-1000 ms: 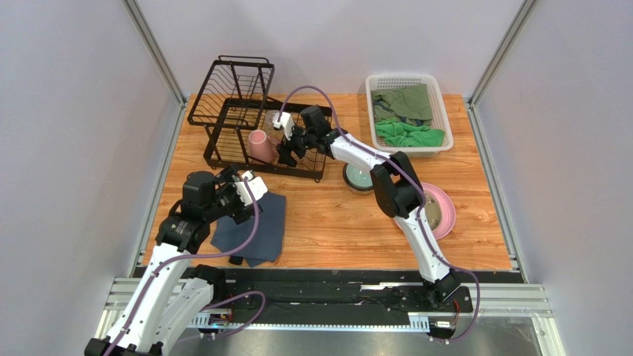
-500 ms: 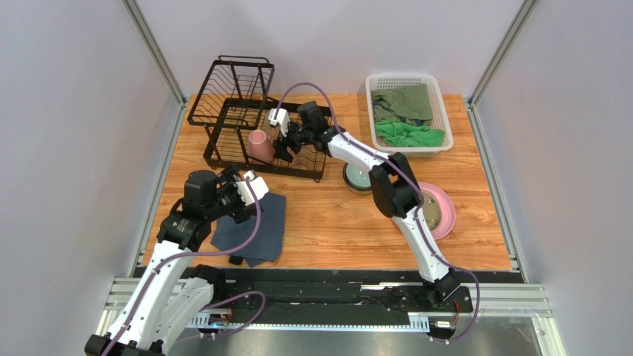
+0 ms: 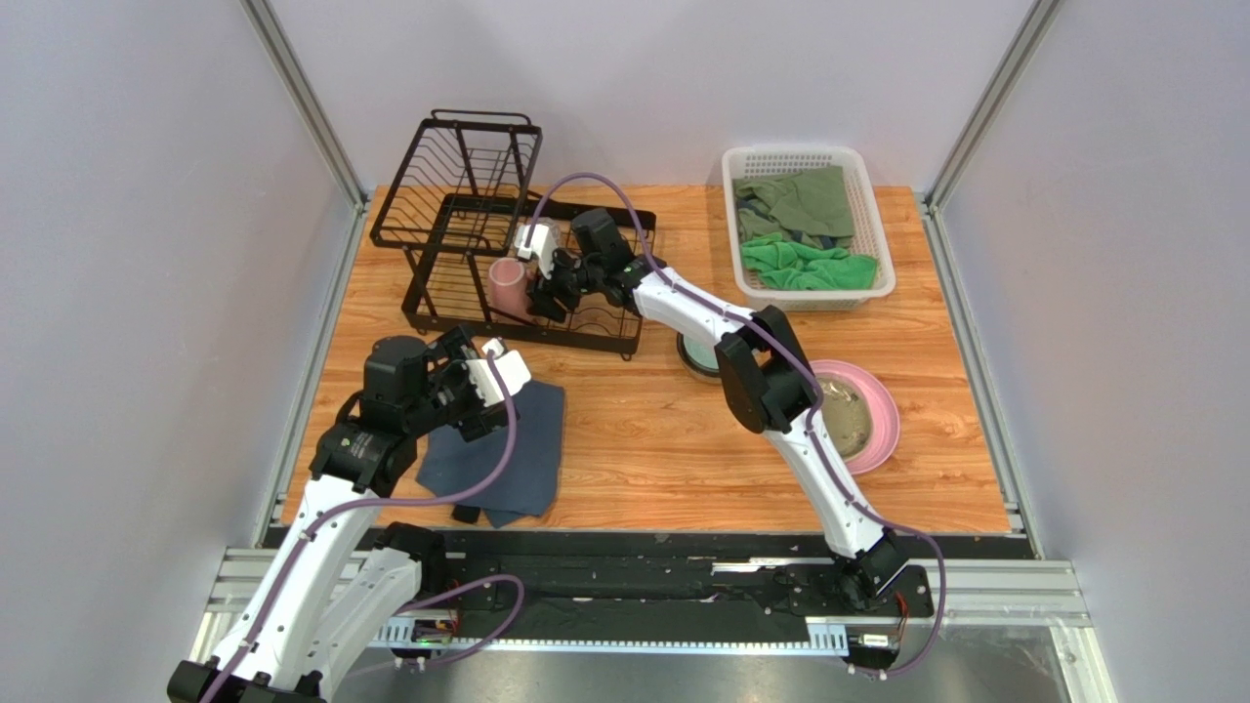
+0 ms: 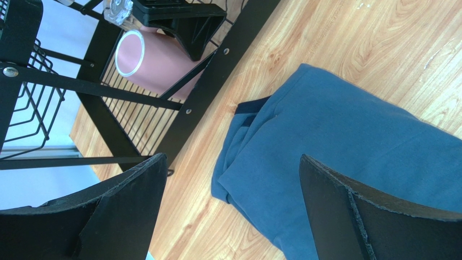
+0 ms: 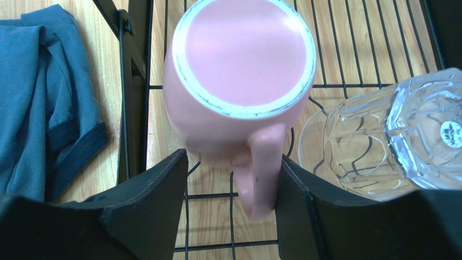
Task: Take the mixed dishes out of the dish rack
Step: Pick up the cup from the dish rack.
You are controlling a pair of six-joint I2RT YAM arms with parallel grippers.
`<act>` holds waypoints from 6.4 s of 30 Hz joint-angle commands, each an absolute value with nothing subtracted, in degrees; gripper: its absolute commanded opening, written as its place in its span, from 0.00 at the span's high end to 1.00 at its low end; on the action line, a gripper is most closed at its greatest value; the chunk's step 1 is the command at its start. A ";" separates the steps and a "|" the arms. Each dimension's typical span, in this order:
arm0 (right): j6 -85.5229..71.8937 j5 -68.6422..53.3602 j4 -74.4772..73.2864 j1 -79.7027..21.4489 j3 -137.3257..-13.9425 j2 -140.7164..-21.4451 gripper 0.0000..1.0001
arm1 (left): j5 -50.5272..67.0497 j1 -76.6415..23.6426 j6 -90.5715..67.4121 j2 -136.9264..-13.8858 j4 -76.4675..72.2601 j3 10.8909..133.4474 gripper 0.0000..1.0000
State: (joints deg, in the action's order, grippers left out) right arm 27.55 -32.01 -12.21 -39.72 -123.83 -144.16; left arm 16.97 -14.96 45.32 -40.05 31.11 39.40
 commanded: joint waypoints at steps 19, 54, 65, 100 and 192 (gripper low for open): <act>30.93 -27.78 -10.37 -40.96 -123.32 -143.00 0.79 | 17.05 -14.77 46.76 -39.02 30.94 40.17 0.01; 24.61 -17.49 -12.22 -34.98 -108.64 -129.30 1.00 | 18.81 -14.77 44.47 -37.44 29.88 38.85 0.01; 21.71 -18.55 -13.53 -34.72 -104.15 -123.31 1.00 | 18.90 -14.85 43.24 -36.21 30.15 39.02 0.01; 6.26 -19.33 -23.54 -30.24 -118.29 -119.88 1.00 | 15.03 -14.77 36.48 -40.34 21.19 39.55 0.01; -53.70 -67.50 5.27 -29.62 -85.25 -98.35 1.00 | 17.75 -27.07 42.36 -55.20 -22.59 40.52 0.37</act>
State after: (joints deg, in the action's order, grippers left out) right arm -52.90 -64.51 -0.47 -29.19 -85.10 -103.07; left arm 17.65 -26.92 42.87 -56.16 -19.57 40.66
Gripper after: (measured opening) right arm 0.189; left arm 0.662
